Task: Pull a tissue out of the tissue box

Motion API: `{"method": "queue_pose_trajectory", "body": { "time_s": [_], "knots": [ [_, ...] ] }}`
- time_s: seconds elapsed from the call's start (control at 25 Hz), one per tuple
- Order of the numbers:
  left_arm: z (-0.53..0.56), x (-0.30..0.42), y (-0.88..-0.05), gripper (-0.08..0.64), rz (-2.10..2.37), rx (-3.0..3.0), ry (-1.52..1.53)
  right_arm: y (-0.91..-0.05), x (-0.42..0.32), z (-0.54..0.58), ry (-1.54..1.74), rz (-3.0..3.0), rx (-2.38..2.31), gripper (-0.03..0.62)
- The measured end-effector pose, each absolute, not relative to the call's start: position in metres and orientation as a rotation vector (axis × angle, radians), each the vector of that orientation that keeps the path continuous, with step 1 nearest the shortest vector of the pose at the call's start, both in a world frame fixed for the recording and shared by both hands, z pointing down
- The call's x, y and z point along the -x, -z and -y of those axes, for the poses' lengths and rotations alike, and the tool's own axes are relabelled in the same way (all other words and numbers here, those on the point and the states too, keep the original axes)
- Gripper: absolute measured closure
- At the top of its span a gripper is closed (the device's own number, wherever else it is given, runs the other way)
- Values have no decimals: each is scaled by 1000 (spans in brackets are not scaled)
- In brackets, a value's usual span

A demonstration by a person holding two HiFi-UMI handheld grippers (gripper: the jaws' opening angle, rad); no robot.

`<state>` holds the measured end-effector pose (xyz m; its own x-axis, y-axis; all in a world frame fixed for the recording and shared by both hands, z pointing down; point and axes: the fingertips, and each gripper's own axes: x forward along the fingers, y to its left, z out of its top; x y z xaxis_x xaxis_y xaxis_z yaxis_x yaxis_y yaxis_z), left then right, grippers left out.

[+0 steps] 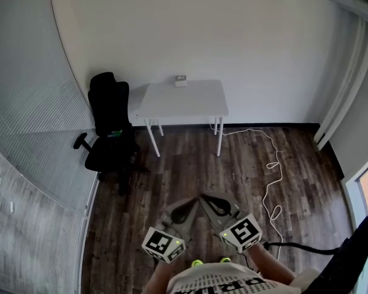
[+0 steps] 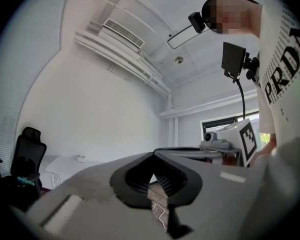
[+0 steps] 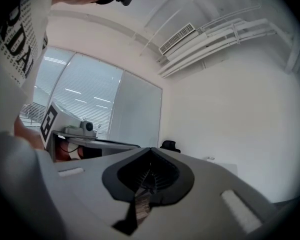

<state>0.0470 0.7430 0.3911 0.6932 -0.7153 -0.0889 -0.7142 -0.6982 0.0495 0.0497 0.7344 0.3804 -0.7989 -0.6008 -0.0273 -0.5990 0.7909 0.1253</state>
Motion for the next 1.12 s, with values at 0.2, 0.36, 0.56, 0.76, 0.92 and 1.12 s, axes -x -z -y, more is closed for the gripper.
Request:
{"method": "queue_pose_trajectory", "body": {
  "time_s": [0.2, 0.36, 0.56, 0.76, 0.92, 1.12],
  "knots": [
    [-747, -28, -399, 569, 1205, -2869, 153, -392, -33, -738, 176, 2949, -992, 584],
    [-744, -24, -404, 571, 1187, -2862, 144, -394, -27, -735, 169, 2943, -985, 584],
    [-732, -27, -408, 571, 1195, -2827, 161, -399, -30, -723, 143, 2934, -970, 584],
    [-702, -29, -406, 571, 1220, -2839, 167, -396, -32, -695, 138, 2941, -971, 584],
    [-673, -28, -402, 571, 1263, -2827, 145, -394, -32, -666, 131, 2946, -950, 584],
    [-630, -45, -397, 569, 1259, -2842, 131, -393, -50, -620, 133, 2966, -948, 584]
  ]
}}
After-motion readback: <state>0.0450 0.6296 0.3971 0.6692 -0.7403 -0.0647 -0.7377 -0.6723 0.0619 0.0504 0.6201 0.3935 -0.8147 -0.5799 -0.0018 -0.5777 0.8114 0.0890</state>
